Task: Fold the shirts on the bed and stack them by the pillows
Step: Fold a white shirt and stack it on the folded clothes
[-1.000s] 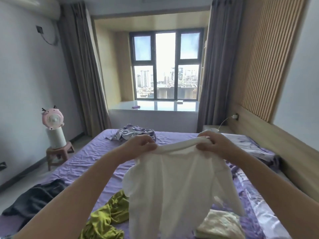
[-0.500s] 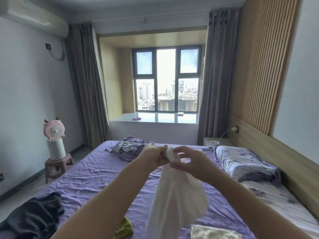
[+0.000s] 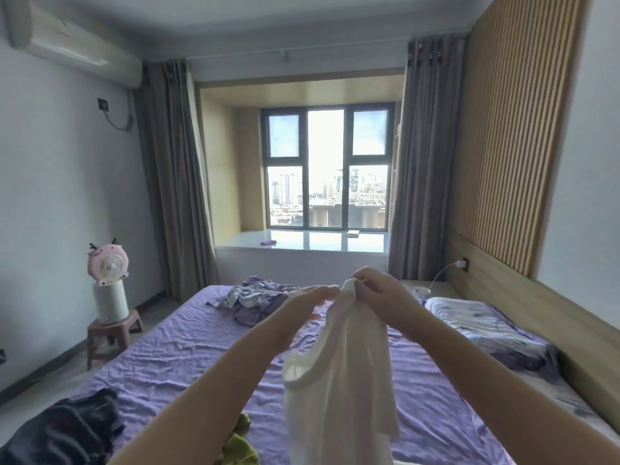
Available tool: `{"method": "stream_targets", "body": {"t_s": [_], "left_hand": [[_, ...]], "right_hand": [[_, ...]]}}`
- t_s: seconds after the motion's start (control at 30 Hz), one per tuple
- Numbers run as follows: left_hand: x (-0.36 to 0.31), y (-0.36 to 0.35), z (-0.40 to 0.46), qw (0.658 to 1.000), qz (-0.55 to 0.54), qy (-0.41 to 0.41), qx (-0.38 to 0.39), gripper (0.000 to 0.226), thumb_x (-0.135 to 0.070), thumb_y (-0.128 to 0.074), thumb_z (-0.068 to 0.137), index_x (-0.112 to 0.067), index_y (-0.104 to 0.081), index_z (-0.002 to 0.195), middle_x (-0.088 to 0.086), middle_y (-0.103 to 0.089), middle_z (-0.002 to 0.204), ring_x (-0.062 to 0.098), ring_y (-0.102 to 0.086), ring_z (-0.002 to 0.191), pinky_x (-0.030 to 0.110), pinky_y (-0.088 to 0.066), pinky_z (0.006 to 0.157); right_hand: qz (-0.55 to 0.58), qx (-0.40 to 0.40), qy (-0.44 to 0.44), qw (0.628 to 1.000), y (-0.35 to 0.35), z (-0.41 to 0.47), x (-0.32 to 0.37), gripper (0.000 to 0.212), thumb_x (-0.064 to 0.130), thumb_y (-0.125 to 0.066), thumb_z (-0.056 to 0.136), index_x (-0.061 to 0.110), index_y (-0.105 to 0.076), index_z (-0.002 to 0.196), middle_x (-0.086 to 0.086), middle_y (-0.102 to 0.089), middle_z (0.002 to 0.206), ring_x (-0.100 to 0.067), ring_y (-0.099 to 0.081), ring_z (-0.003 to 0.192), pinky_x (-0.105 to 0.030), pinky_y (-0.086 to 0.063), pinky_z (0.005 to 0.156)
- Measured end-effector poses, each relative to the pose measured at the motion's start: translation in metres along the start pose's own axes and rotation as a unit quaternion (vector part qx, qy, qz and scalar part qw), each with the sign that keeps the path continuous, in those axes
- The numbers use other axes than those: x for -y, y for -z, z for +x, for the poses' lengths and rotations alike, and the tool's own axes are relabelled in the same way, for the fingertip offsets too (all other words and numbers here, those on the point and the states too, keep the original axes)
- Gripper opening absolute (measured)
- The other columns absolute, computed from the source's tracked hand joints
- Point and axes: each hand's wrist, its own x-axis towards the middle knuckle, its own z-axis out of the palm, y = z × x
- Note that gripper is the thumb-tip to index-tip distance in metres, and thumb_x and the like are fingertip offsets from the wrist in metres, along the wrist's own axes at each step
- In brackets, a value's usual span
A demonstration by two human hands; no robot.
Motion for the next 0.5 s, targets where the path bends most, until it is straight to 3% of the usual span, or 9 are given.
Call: {"method": "stream_targets", "body": {"t_s": [0.03,0.1,0.17,0.23,0.33,0.43,0.5], "left_hand": [[0.002,0.003,-0.003,0.999,-0.011,-0.012,0.042,0.018,-0.036,-0.066,0.084,-0.024,-0.071,0.096,-0.003,-0.069,0.099,0.014,-0.063,0.101,0.028,-0.05,0.087],[0.007,0.003,-0.009,0.996,0.029,-0.028,0.084,0.038,-0.042,-0.075,0.074,-0.028,-0.064,0.108,-0.003,-0.069,0.107,0.012,-0.065,0.103,0.026,-0.054,0.081],[0.013,-0.001,-0.009,0.997,0.063,-0.026,0.045,0.048,-0.026,-0.08,0.072,-0.017,-0.057,0.112,0.009,-0.07,0.104,0.022,-0.067,0.097,0.036,-0.056,0.081],[0.016,-0.003,-0.009,0.997,0.059,-0.047,-0.005,0.029,-0.012,-0.074,0.08,-0.007,-0.059,0.103,0.013,-0.07,0.089,0.026,-0.066,0.082,0.037,-0.055,0.075],[0.014,0.001,-0.009,0.998,0.019,-0.064,-0.016,0.003,-0.015,-0.066,0.087,-0.012,-0.066,0.088,0.006,-0.067,0.079,0.02,-0.059,0.073,0.032,-0.05,0.066],[0.011,-0.004,-0.012,0.998,0.015,-0.06,0.0,0.013,-0.025,-0.063,0.089,-0.012,-0.068,0.087,0.0,-0.063,0.073,0.016,-0.055,0.068,0.028,-0.046,0.061],[0.008,-0.009,-0.013,0.998,0.022,-0.065,0.015,0.021,-0.029,-0.061,0.09,-0.011,-0.067,0.084,0.0,-0.055,0.07,0.013,-0.05,0.064,0.022,-0.044,0.056]], "right_hand": [[0.002,0.004,0.001,1.0,-0.001,0.001,0.001,0.016,0.023,-0.05,0.093,0.014,-0.062,0.096,-0.001,-0.063,0.087,-0.012,-0.057,0.077,-0.027,-0.047,0.07],[0.004,-0.004,0.003,1.0,-0.003,0.002,0.002,0.016,0.024,-0.05,0.093,0.012,-0.061,0.091,0.0,-0.061,0.082,-0.01,-0.054,0.073,-0.024,-0.045,0.067],[0.01,-0.013,0.006,1.0,-0.003,0.002,0.002,0.016,0.023,-0.052,0.092,0.01,-0.061,0.087,0.002,-0.058,0.077,-0.009,-0.052,0.07,-0.017,-0.042,0.062],[0.025,-0.012,0.005,1.0,0.0,0.001,0.002,0.013,0.02,-0.054,0.092,0.011,-0.062,0.088,0.003,-0.058,0.076,-0.009,-0.051,0.07,-0.011,-0.04,0.058],[0.106,0.029,-0.019,0.994,0.011,-0.007,0.0,0.013,0.017,-0.057,0.091,0.021,-0.068,0.096,0.006,-0.068,0.085,-0.003,-0.061,0.073,-0.01,-0.046,0.06],[0.19,0.086,-0.027,0.978,0.019,-0.015,0.002,0.018,0.018,-0.056,0.091,0.021,-0.072,0.099,0.002,-0.073,0.095,-0.007,-0.066,0.086,-0.016,-0.051,0.07],[0.171,0.091,-0.015,0.981,0.023,-0.02,0.003,0.017,0.029,-0.058,0.091,0.024,-0.073,0.097,0.003,-0.073,0.093,-0.007,-0.066,0.085,-0.018,-0.051,0.07]]}}
